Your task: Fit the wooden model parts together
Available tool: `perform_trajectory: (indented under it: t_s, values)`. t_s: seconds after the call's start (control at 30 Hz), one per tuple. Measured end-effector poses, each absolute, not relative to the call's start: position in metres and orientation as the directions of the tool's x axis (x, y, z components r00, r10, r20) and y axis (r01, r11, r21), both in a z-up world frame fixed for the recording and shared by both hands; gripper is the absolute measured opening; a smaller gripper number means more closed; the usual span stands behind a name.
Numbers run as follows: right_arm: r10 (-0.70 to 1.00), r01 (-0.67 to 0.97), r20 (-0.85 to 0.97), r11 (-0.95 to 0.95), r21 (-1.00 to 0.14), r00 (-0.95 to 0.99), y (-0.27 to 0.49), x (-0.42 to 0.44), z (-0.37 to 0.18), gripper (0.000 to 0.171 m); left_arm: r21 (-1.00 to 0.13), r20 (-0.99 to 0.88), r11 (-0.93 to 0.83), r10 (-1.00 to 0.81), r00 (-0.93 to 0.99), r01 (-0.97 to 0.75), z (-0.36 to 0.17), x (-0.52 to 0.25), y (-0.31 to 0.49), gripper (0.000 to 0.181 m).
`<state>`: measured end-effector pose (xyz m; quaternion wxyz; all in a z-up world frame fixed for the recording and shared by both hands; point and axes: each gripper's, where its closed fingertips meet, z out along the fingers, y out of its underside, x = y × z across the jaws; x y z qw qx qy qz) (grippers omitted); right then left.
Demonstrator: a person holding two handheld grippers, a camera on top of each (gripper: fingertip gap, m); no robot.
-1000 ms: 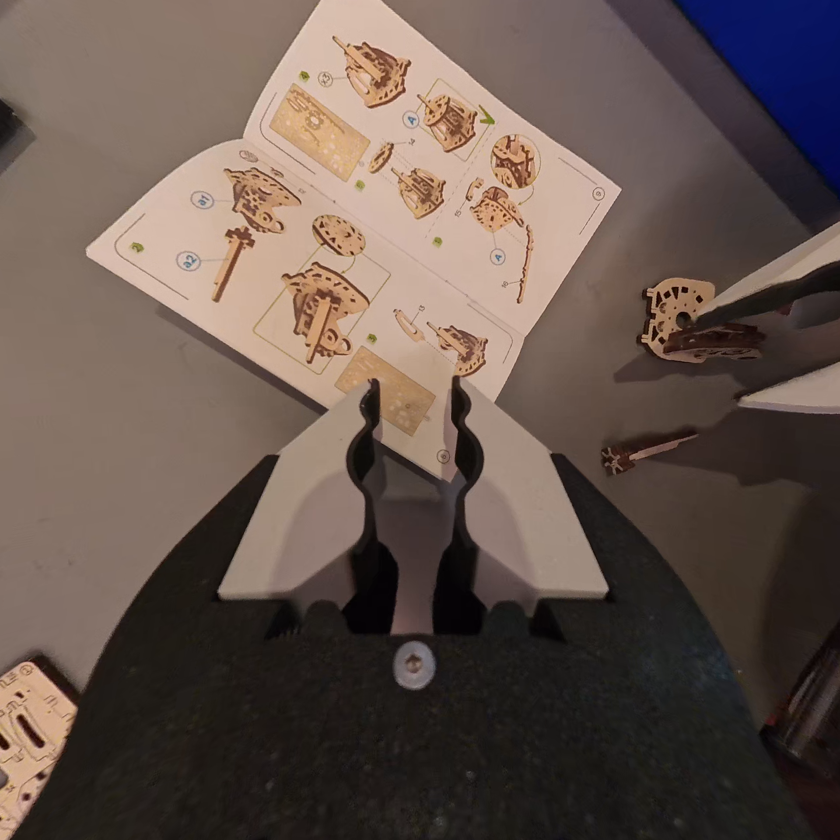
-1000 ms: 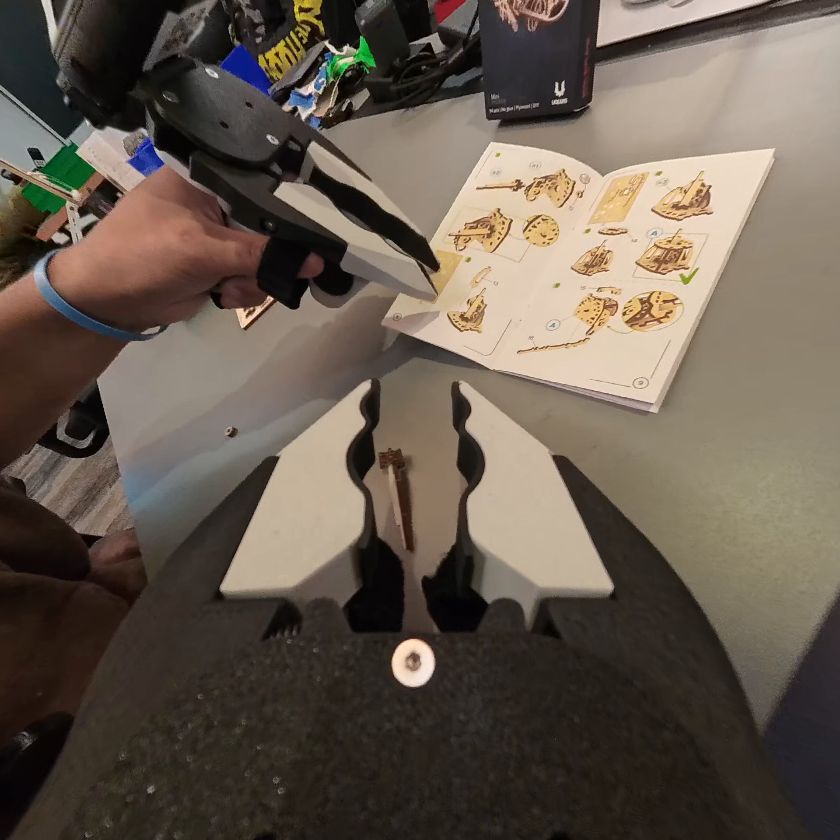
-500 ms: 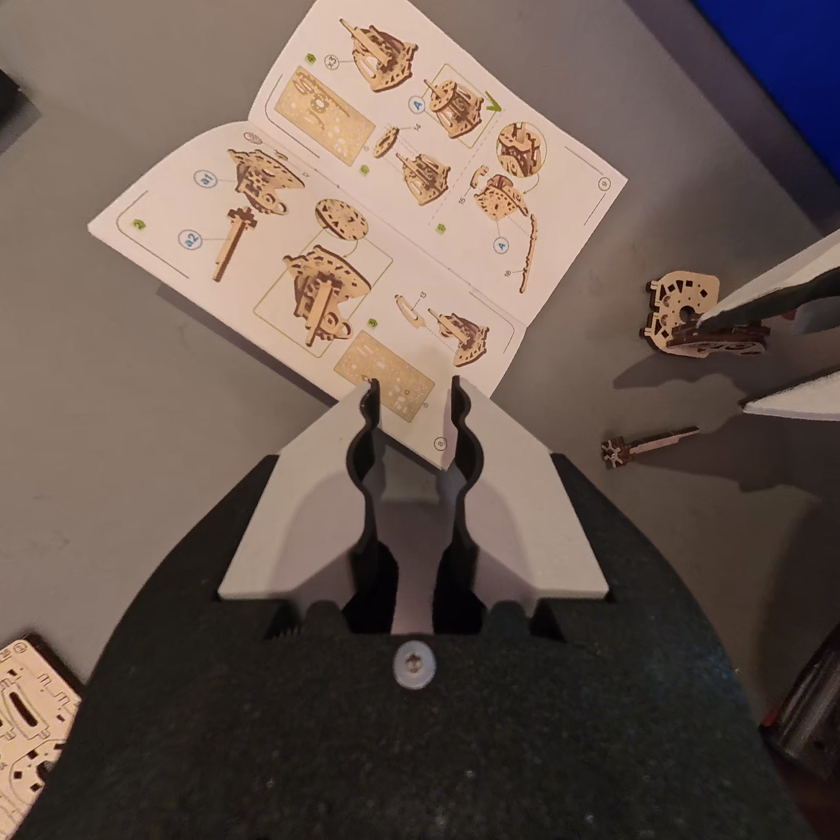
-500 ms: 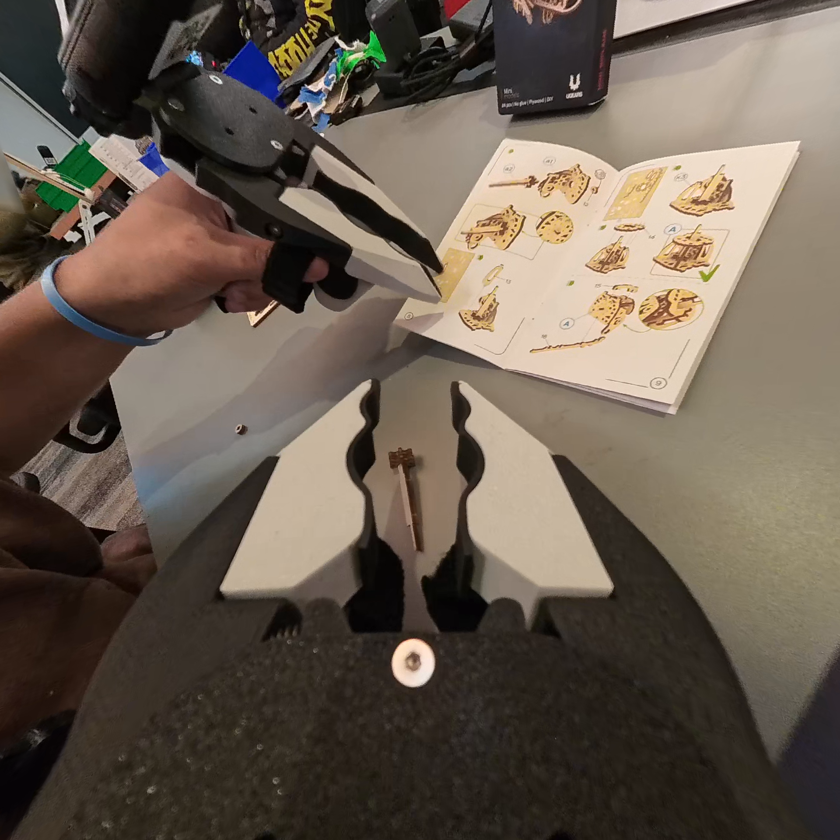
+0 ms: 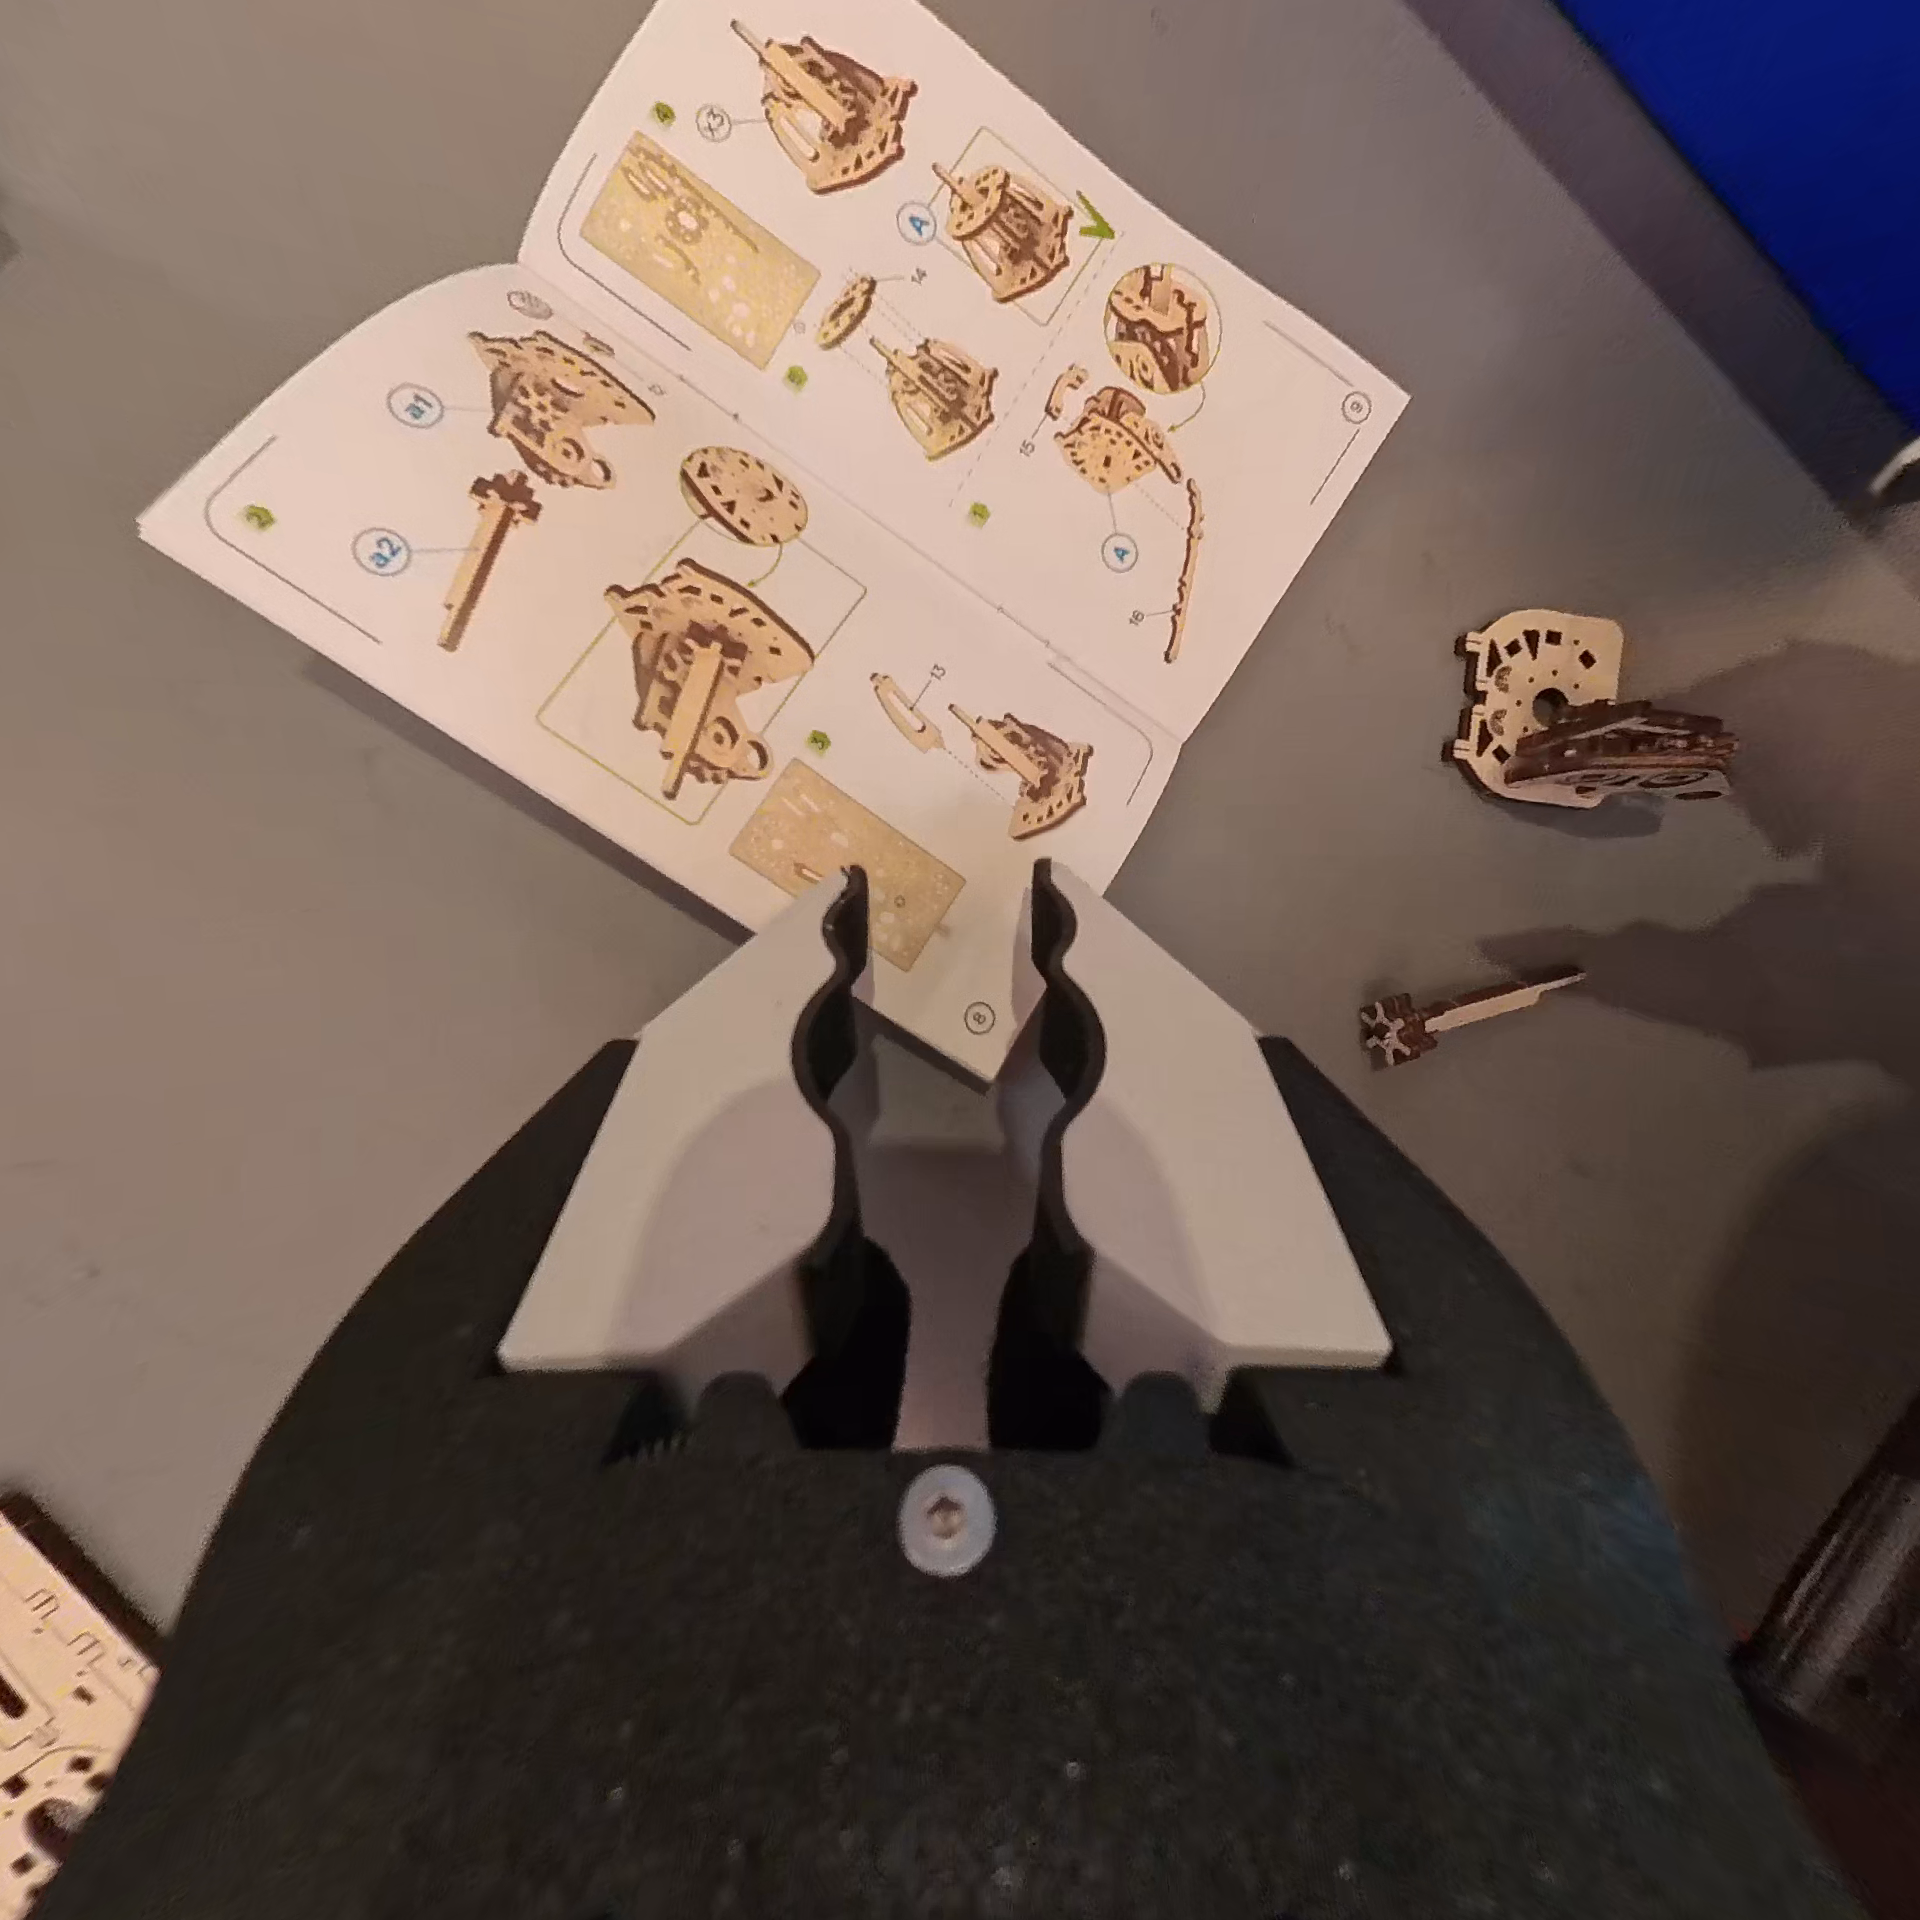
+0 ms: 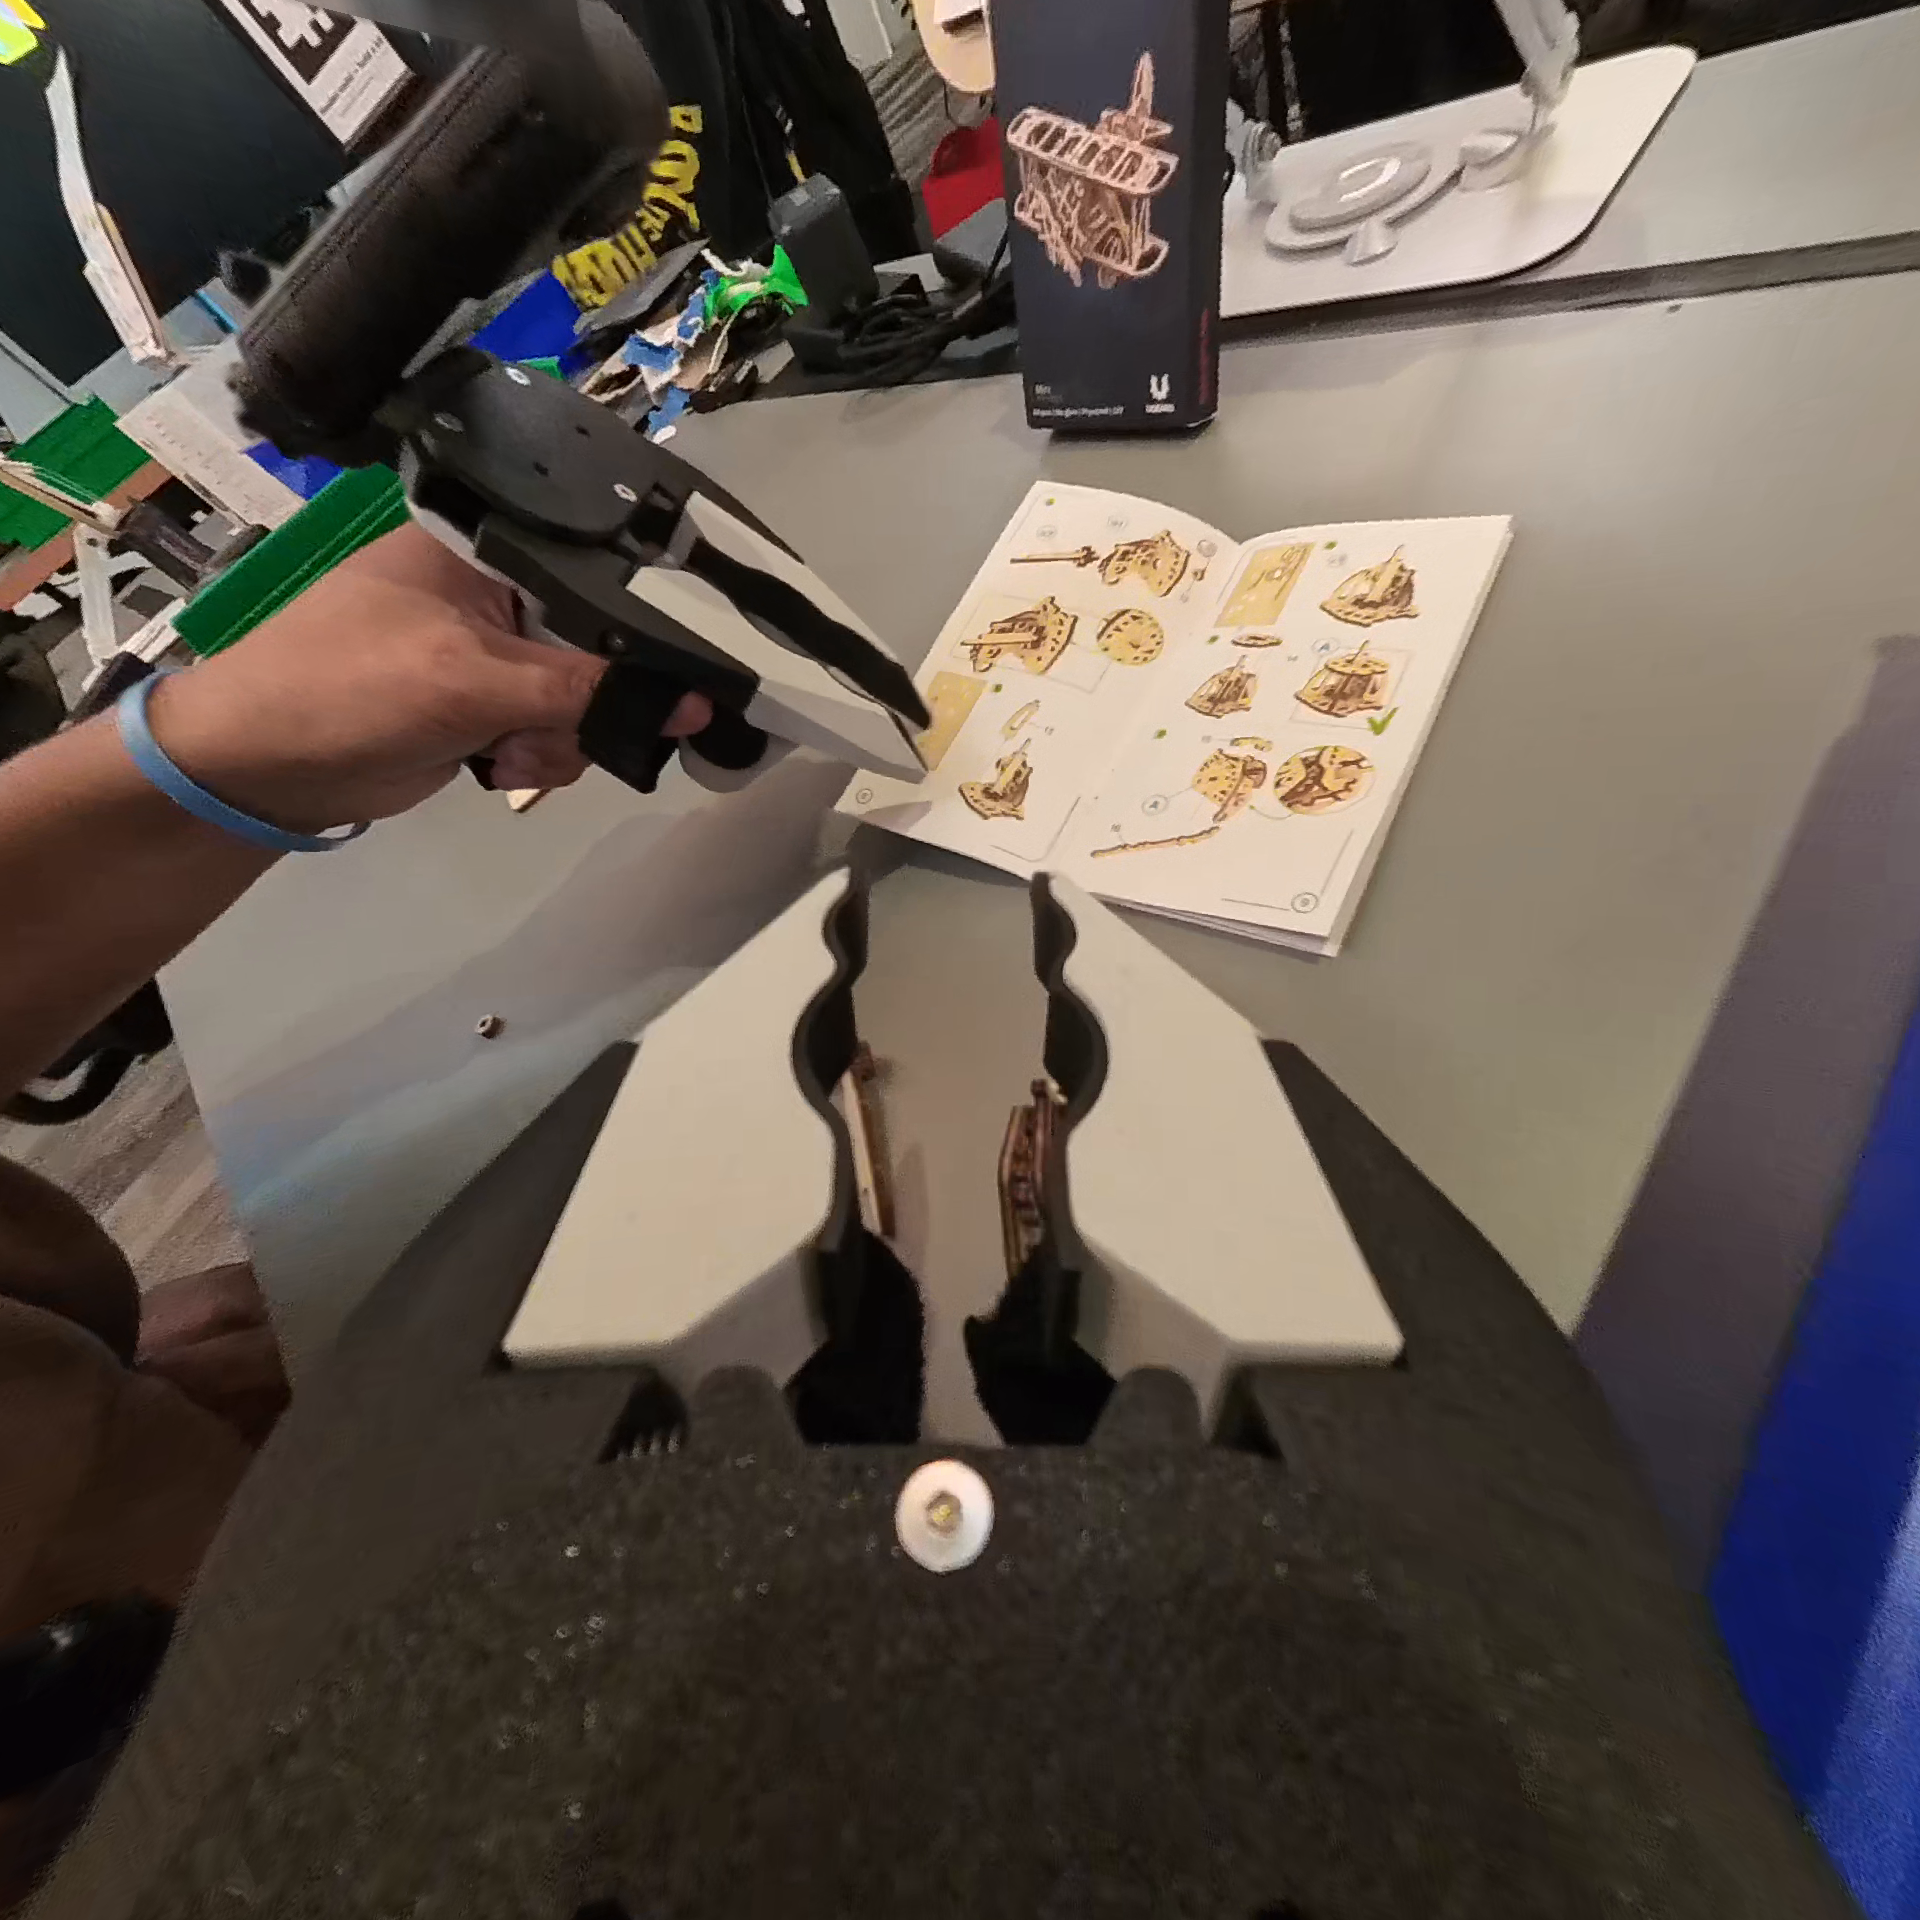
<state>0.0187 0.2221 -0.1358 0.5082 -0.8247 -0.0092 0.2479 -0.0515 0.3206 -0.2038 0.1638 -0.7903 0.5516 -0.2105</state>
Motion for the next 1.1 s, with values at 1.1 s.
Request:
perform_trajectory:
  t_s: [1.1]
  values:
    - [0.234, 0.055, -0.142, -0.671, -0.74, 0.962, 0.186, 0.01, -0.206, 0.029, -0.541, 0.175, -0.337, -0.941, 0.289, -0.771, -0.192, -0.051, 0.301, 0.029]
